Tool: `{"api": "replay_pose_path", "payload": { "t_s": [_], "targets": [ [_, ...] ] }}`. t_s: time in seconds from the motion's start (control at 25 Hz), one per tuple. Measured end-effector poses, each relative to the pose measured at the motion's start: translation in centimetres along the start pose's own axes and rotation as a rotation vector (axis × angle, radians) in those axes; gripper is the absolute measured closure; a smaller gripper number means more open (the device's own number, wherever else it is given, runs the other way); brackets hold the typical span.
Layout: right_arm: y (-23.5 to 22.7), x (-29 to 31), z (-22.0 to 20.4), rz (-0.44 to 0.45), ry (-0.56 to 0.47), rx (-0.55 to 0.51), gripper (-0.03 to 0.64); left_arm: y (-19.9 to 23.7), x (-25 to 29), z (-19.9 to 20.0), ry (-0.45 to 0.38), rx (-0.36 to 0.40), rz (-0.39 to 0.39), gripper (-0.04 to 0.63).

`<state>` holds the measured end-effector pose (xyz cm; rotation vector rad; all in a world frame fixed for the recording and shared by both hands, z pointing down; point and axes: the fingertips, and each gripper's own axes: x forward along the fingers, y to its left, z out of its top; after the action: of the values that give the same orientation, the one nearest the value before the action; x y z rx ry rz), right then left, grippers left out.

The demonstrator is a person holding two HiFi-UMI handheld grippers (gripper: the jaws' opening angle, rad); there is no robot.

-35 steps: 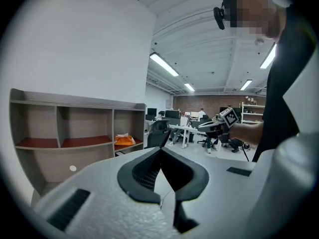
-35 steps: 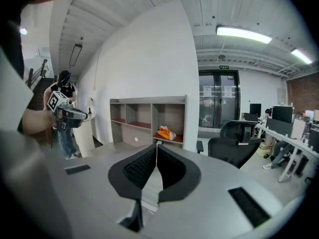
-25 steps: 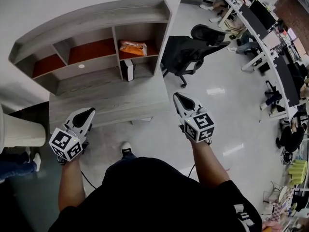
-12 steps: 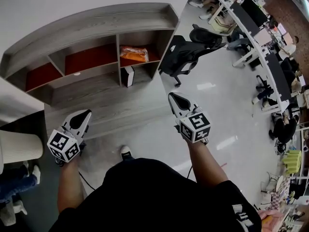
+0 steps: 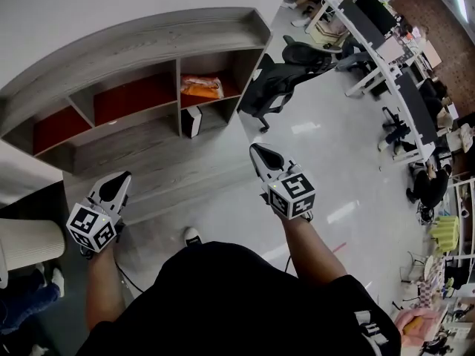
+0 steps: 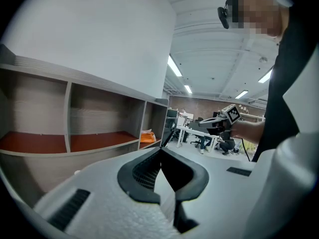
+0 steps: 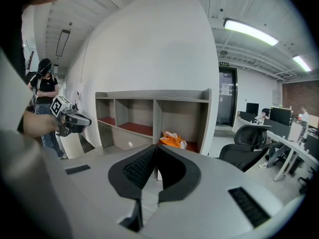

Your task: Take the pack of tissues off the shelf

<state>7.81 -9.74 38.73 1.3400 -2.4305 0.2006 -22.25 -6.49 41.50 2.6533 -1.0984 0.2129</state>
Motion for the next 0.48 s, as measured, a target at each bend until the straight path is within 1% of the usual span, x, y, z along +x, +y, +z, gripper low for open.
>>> {"api": "replay_pose_path", "payload": {
  "t_s": [0.48],
  "targets": [
    [1.5,1.8,0.9,-0.023,0.016,-0.007,0.606,2.8,-0.6,0.0,-0.011,-0.008,-0.018,0.578]
  ]
}}
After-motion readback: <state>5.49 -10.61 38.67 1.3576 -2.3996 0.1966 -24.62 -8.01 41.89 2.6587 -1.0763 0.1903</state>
